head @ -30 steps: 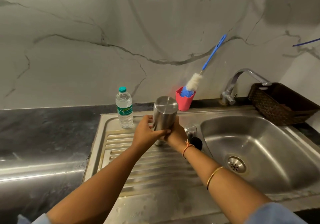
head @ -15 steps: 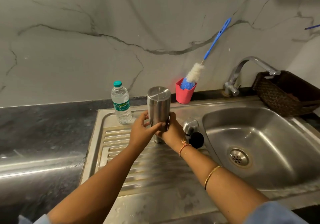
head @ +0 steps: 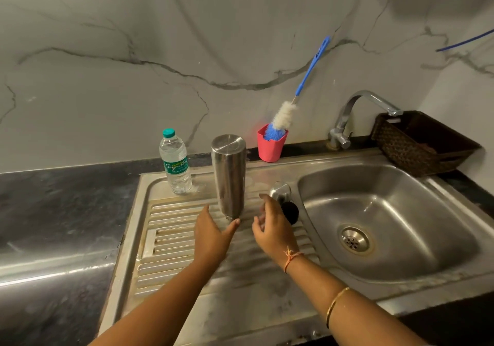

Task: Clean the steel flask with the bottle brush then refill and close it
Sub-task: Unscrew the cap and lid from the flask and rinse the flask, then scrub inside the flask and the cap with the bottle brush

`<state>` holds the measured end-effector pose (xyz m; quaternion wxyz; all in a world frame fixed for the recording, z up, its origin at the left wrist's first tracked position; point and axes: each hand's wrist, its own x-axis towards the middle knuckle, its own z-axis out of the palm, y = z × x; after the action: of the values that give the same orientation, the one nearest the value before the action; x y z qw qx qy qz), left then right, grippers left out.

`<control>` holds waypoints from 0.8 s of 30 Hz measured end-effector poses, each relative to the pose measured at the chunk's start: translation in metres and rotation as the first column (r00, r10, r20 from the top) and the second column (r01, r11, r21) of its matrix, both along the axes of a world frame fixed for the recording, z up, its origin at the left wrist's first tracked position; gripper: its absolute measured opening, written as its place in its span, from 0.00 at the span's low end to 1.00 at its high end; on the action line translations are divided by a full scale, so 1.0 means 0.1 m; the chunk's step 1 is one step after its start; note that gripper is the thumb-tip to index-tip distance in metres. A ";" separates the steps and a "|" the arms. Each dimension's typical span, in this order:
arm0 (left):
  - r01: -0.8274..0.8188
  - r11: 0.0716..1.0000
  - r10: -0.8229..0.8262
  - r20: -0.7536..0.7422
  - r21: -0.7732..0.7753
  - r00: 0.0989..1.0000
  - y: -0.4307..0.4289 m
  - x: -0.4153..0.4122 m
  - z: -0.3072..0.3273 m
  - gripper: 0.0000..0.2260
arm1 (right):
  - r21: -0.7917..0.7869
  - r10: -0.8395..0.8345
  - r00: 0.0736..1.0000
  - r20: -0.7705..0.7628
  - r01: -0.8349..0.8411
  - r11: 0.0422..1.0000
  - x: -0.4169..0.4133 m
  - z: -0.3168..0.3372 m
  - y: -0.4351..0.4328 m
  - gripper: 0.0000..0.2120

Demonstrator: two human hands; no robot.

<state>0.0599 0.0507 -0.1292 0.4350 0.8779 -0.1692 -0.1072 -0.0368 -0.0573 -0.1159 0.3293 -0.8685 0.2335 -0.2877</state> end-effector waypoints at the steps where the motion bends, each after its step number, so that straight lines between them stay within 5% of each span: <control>1: -0.018 0.996 0.014 0.040 0.092 0.999 0.02 -0.08 -0.07 0.41 | -0.100 -0.034 0.999 -0.007 0.033 0.994 -0.10 -0.04 -0.05 0.19; 5: -0.019 0.900 -0.004 0.053 0.436 0.999 -0.05 -0.38 -0.20 0.41 | -0.439 -0.191 0.979 -0.070 0.142 0.887 -0.46 -0.14 -0.43 0.14; 14: 0.038 0.787 0.070 -0.150 0.616 0.986 -0.51 -0.73 -0.12 0.55 | -0.637 -0.190 0.940 -0.284 -0.037 0.770 -0.65 0.27 -1.79 0.06; 19: 0.035 0.775 0.089 -0.164 0.631 0.982 -0.57 -0.73 -0.10 0.57 | -0.806 -0.203 0.836 -0.509 -0.380 0.454 -0.15 1.05 -2.27 0.11; 24: 0.043 0.778 0.084 -0.171 0.627 0.982 -0.57 -0.72 -0.14 0.57 | -0.873 -0.292 0.827 -0.480 -0.484 0.063 0.51 1.76 -2.45 0.13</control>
<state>-0.0118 -0.0063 -0.1428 0.1328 0.9601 -0.0721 -0.2354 0.0146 -0.3024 0.0604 -0.4161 -0.9057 -0.0073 -0.0810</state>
